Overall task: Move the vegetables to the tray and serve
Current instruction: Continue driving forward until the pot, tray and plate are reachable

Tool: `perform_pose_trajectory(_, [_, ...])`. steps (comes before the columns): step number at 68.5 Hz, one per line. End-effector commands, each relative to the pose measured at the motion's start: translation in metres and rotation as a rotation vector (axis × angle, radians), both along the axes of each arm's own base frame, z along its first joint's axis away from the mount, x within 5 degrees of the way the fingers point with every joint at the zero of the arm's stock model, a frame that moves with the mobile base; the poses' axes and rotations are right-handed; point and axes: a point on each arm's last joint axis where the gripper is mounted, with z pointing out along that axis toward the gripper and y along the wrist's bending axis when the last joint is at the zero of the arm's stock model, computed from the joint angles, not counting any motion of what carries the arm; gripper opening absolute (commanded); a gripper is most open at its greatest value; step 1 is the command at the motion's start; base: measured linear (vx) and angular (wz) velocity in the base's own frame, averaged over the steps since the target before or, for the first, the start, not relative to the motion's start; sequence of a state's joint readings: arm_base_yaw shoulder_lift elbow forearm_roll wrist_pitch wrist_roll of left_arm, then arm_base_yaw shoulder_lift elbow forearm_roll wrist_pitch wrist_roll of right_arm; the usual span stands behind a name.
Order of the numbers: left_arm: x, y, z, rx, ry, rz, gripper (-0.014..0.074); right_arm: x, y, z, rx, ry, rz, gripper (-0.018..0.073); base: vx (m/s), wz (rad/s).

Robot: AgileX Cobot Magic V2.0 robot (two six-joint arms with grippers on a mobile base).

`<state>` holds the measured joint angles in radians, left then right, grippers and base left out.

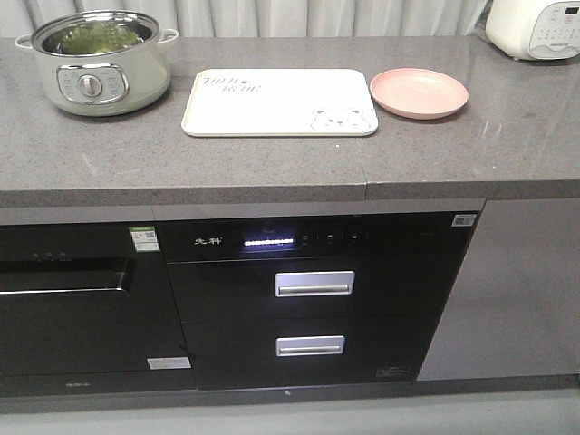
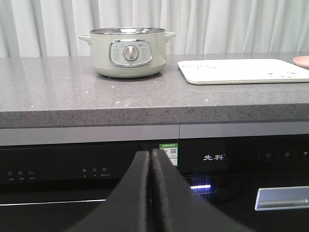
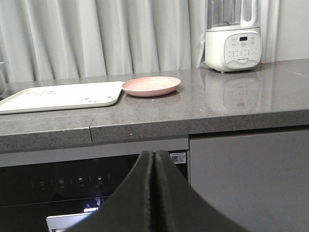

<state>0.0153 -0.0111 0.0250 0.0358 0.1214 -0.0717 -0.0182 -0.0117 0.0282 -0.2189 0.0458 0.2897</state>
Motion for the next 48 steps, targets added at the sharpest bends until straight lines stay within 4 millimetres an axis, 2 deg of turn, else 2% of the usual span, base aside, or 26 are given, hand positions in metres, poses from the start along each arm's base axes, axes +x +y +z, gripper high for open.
perform_pose_trajectory(1, [-0.0001, -0.0001, -0.0002, -0.01, -0.065, -0.001, -0.0006, -0.0001, 0.0013, 0.002, -0.009, -0.065, 0.012, -0.0003, 0.1, 0.01])
perform_pose_trajectory(48, [-0.0001, -0.0001, -0.0002, -0.01, -0.065, -0.001, -0.0006, -0.0001, 0.0012, 0.0019, -0.009, -0.064, 0.012, -0.0003, 0.1, 0.02])
